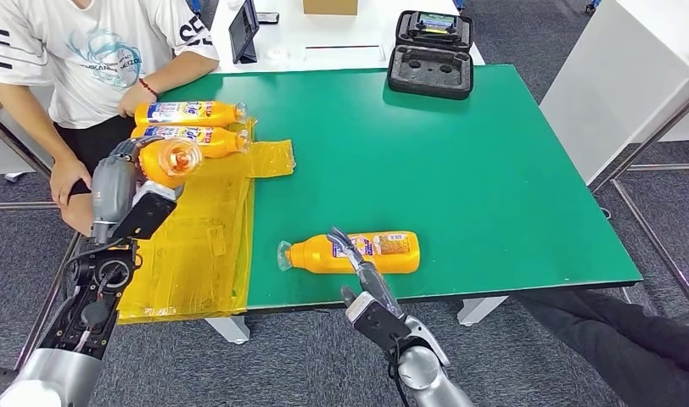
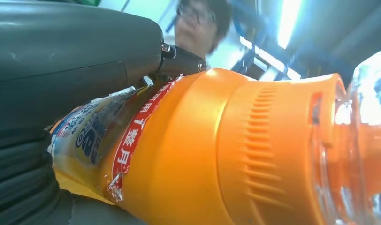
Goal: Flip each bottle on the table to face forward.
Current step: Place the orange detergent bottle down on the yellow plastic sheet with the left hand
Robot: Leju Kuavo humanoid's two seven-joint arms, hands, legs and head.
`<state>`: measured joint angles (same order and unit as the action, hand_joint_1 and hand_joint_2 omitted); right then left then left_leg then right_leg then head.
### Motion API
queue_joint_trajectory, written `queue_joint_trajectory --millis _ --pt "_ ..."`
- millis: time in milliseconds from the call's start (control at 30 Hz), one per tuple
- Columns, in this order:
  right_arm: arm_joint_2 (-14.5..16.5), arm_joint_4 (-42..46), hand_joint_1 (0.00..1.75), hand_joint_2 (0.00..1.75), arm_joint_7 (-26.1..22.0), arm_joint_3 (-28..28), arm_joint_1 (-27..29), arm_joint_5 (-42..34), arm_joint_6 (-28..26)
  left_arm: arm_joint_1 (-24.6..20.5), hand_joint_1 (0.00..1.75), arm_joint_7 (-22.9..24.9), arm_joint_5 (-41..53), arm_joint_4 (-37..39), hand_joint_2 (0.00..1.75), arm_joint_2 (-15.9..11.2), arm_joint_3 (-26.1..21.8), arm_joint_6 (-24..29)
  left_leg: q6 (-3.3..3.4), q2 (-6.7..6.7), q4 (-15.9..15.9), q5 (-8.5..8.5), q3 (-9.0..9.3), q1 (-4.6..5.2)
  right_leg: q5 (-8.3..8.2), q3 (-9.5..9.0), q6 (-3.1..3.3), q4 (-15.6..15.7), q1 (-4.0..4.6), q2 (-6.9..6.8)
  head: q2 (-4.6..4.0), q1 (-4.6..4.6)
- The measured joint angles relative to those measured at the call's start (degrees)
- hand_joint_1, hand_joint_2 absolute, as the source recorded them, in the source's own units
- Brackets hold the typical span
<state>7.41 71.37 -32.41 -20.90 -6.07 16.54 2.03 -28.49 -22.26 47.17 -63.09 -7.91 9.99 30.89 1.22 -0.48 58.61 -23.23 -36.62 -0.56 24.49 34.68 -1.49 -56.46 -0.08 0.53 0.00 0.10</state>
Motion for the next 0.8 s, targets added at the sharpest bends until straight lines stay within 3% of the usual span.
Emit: queue_joint_trajectory --millis 167,267,400,667,800 --pt "-0.01 2.69 0.00 0.00 -0.72 0.57 0.71 -1.29 0.65 -4.98 1.51 1.56 2.74 7.37 1.75 -1.73 3.55 -5.62 0.00 0.04 0.00 0.00 -0.01 0.00 0.00 0.02 0.00 0.00 0.00 0.04 0.00 0.00" --pt "-0.03 3.74 0.00 0.00 -1.14 1.14 0.77 -2.43 1.60 -7.36 1.52 2.25 4.59 11.00 1.75 -2.76 5.89 -7.57 0.00 0.04 0.00 0.00 -0.02 0.00 0.00 0.02 0.00 0.00 0.00 0.04 0.00 0.00" --pt "-0.08 4.10 0.00 0.00 -1.47 1.51 0.70 -3.04 2.15 -10.05 1.67 2.76 5.60 14.81 1.75 -3.67 8.11 -9.44 0.00 0.03 0.00 0.00 -0.02 0.00 0.00 0.02 0.00 0.00 0.00 0.04 0.00 0.01" --pt "-0.59 3.43 0.00 0.00 -3.09 1.52 0.05 -4.20 2.76 -15.65 1.70 5.44 10.68 22.53 1.75 -5.73 12.77 -14.41 0.00 0.03 0.00 0.00 -0.02 0.00 -0.01 0.01 0.00 -0.01 0.00 0.04 0.00 0.01" --pt "-0.61 3.29 0.00 0.00 -3.21 1.51 0.06 -4.23 2.94 -17.74 1.61 6.70 12.96 25.50 1.75 -6.56 14.47 -16.51 0.00 0.02 0.00 0.00 -0.02 0.00 0.00 0.01 0.00 -0.02 0.00 0.04 0.00 -0.01"
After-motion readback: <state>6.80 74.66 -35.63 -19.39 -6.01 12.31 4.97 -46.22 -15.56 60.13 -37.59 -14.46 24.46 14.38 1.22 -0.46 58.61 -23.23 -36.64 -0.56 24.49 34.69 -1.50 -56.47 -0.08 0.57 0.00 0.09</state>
